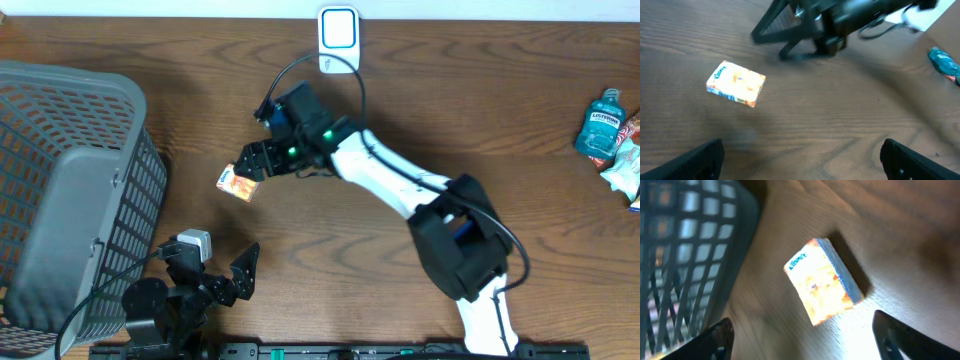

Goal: Scan the item barcode
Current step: 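Reach the right gripper to the small orange box and grasp it, then lift the orange box with the right gripper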

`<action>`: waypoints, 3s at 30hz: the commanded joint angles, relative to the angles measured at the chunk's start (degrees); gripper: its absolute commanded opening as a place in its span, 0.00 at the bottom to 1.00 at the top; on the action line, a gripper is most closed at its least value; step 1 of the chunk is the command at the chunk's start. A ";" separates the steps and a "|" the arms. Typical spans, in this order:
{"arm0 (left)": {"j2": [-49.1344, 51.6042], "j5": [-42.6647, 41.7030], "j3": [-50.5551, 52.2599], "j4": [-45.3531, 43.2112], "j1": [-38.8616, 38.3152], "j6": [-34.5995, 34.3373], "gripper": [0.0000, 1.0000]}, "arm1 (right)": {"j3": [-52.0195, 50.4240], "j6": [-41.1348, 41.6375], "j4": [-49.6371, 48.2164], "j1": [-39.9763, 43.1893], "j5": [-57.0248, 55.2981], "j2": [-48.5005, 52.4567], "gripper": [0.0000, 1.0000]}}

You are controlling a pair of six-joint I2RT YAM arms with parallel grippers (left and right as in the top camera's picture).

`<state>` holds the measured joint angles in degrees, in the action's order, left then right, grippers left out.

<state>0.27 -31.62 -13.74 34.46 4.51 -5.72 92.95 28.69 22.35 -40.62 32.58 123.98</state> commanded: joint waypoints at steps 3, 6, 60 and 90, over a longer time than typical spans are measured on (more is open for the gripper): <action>-0.04 -0.52 -0.35 -0.15 0.31 0.76 0.99 | 0.09 20.98 -0.72 -1.49 -5.29 3.21 0.74; -0.07 -0.52 -0.35 -0.15 0.31 0.76 0.99 | 0.09 25.92 -0.46 -1.64 -5.29 3.43 0.74; -0.04 -0.50 -0.35 -0.15 0.31 0.76 0.99 | 0.09 -13.16 56.78 15.50 9.84 -13.44 0.01; -0.04 -0.52 -0.35 -0.15 0.31 0.76 0.99 | -0.83 -11.98 60.92 22.99 3.50 -15.89 0.01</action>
<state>0.27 -31.62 -13.74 34.46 4.51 -5.72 92.38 16.34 87.07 -17.58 40.53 108.79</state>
